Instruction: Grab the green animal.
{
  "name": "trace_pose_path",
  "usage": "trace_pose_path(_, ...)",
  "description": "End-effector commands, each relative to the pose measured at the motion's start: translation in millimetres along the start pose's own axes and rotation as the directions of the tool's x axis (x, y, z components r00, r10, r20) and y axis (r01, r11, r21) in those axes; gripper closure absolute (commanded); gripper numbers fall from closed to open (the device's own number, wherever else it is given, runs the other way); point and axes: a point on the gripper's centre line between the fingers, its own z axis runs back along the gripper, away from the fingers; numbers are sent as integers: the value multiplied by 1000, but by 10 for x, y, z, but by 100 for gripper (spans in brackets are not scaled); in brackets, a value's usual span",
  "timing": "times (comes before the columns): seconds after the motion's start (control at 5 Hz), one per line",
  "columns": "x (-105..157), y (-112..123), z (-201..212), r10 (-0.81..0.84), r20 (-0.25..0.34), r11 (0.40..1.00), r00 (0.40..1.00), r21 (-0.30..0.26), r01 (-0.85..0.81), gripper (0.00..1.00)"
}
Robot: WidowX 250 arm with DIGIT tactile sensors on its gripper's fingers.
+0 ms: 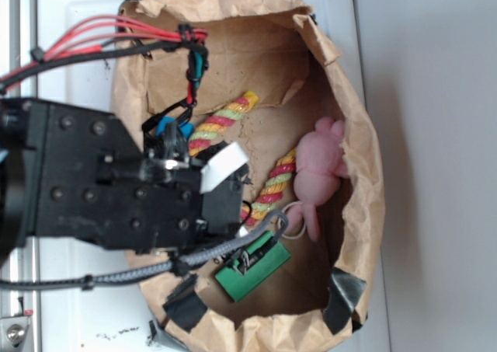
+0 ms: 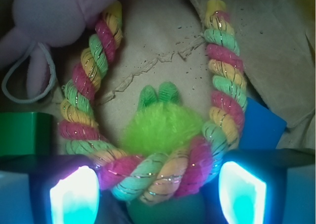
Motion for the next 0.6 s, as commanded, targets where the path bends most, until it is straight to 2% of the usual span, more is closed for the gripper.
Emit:
trace_pose_path(0.0,22,-91,90,-16,23,999,1000,-29,17,0)
trace_pose_path(0.4,-27,-26,260,-51,-14,997,999,-65,50,0)
